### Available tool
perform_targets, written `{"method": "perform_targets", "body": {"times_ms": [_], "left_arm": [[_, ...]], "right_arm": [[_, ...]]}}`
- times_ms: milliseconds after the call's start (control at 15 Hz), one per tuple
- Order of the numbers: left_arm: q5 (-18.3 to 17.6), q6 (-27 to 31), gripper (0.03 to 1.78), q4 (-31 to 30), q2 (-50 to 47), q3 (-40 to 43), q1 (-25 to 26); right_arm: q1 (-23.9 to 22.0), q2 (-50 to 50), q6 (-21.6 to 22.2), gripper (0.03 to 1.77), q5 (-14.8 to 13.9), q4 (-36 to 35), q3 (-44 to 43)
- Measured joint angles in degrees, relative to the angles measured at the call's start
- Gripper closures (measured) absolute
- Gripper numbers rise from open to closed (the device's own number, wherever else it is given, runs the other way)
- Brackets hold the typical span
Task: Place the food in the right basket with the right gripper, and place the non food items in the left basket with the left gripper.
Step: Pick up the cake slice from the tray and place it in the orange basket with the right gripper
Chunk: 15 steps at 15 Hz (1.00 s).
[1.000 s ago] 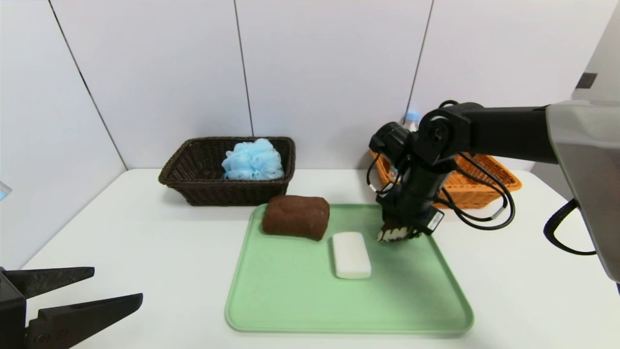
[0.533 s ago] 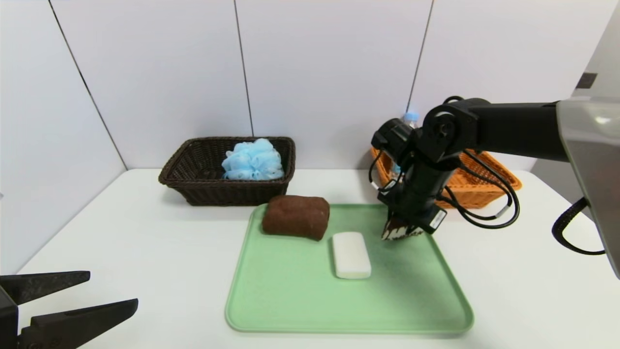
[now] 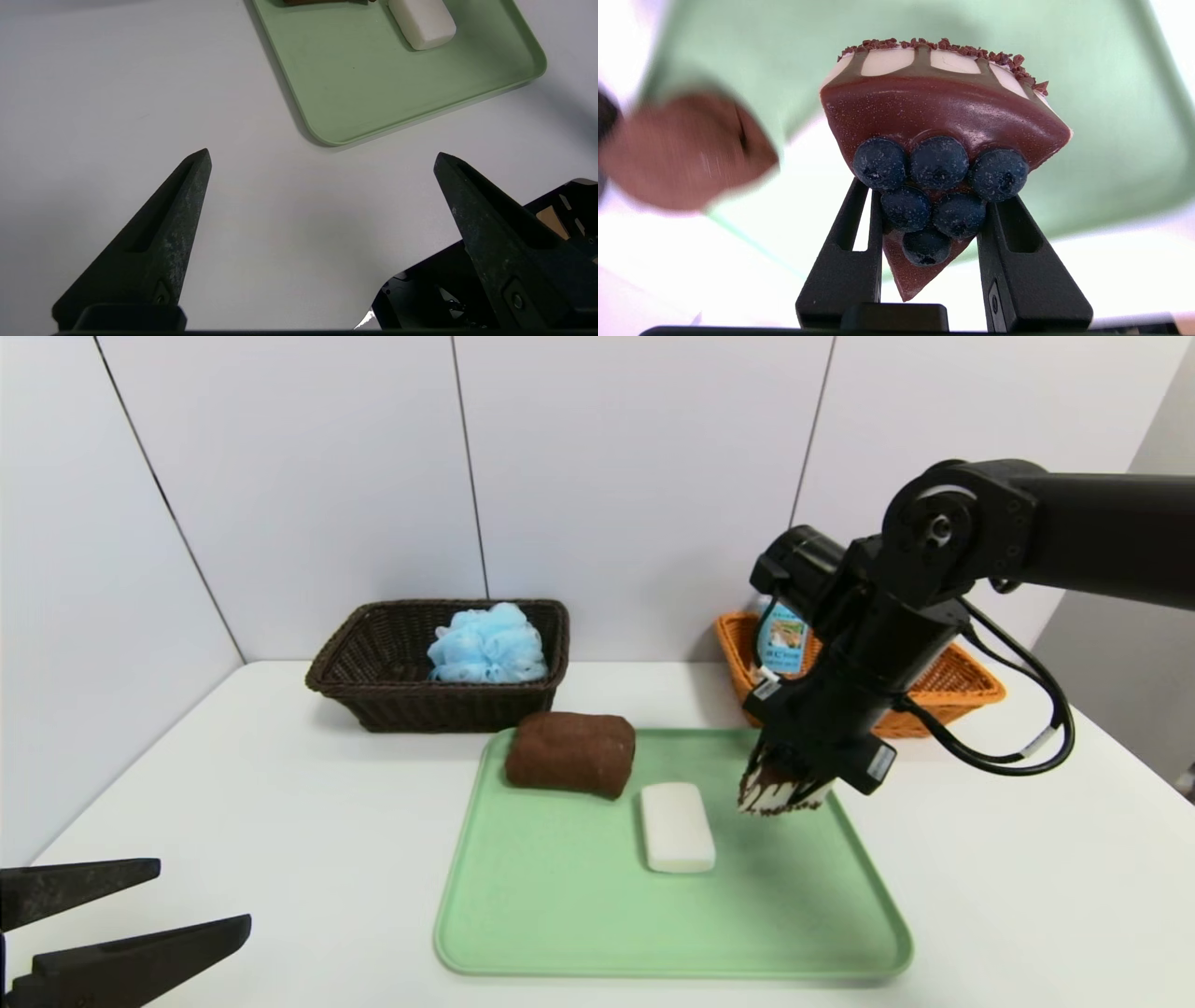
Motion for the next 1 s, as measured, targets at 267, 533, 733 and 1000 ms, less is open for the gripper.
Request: {"method": "perform_targets", "body": {"times_ms": [267,533,733,1000], "left_arm": [[0.06,0.01,0.12,0.61,-0.69,0.11,0.0],[0.11,0.04,0.12,1.13,-1.33,0.45,0.0],[0.06,0.1,0.12,1.05,-1.44,0.67,0.0],[0.11,0.17,0.12,0.91,-1.38,0.56,0.0]], "right_arm": [[0.33,-5.62,-1.13,1.23,5.74,2.72,-0.16],[0.4,-13.39,-5.35,1.23,0.89,1.1,-0.43],[-3.82,-16.88,-8.9,1.23,-6.58,-7.18,-0.49],[-14.92,-16.12,-12.74,1.23,-7.75,-18.81,-0.49]]}}
